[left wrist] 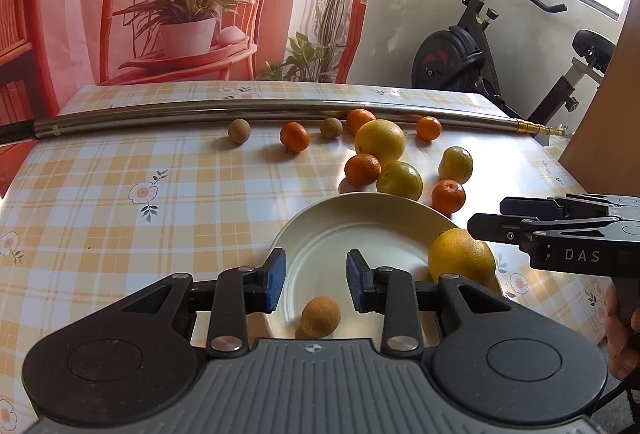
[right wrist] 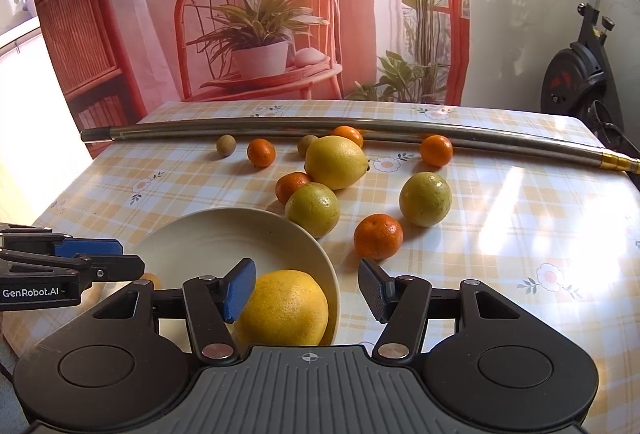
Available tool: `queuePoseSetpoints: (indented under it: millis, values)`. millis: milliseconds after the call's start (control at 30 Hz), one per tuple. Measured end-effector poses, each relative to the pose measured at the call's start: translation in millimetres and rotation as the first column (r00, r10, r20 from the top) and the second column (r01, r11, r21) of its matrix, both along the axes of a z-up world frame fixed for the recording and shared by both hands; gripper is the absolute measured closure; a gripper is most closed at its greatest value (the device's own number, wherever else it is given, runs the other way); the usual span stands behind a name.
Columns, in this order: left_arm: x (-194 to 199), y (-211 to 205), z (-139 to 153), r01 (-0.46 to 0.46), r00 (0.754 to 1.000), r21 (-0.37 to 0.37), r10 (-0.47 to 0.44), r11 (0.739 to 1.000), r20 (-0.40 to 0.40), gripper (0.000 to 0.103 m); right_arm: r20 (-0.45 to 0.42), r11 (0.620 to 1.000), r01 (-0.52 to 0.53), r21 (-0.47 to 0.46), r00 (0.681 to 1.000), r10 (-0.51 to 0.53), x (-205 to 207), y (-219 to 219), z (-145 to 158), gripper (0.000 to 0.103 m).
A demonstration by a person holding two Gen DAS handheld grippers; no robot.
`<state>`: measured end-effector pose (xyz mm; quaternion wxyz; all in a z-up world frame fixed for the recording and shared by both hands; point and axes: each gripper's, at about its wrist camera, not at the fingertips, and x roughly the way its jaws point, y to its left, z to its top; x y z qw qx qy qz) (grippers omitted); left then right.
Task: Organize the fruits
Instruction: 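Carry the grapefruit onto the white plate with the right tool while the left tool releases the brown fruit there, then grasp a tangerine with the left tool while the right tool approaches a green-yellow citrus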
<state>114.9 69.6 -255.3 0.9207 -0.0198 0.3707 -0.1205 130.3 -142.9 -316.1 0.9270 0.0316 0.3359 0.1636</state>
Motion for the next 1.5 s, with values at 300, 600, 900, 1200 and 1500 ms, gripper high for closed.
queuePoseSetpoints:
  millis: [300, 600, 900, 1200, 1500]
  values:
    - [16.5, 26.0, 43.3, -0.043, 0.995, -0.057, 0.048, 0.997, 0.092, 0.068, 0.076, 0.997, 0.064, 0.047, 0.995, -0.068, 4.5, -27.4, 22.4, 0.050]
    - [35.5, 45.3, 53.6, -0.089, 0.990, -0.036, 0.093, 0.995, 0.110, 0.068, 0.115, 0.987, 0.139, 0.078, 0.982, -0.148, 17.1, -55.6, 31.9, 0.050]
    - [47.9, 58.1, 29.9, -0.123, 0.991, -0.047, 0.125, 0.991, 0.038, 0.068, 0.097, 0.980, 0.175, 0.098, 0.978, -0.185, 29.4, -61.2, 18.9, 0.050]
    - [84.6, 44.9, 24.2, -0.073, 0.997, -0.060, 0.075, 0.996, 0.032, 0.068, 0.062, 0.973, 0.199, 0.117, 0.976, -0.207, 50.6, -70.8, 9.6, 0.050]
    - [139.2, -5.0, -7.9, 0.058, 0.998, -0.016, -0.058, 0.998, 0.005, 0.068, 0.049, 0.972, 0.206, 0.114, 0.976, -0.212, 69.8, -78.9, 6.8, 0.050]
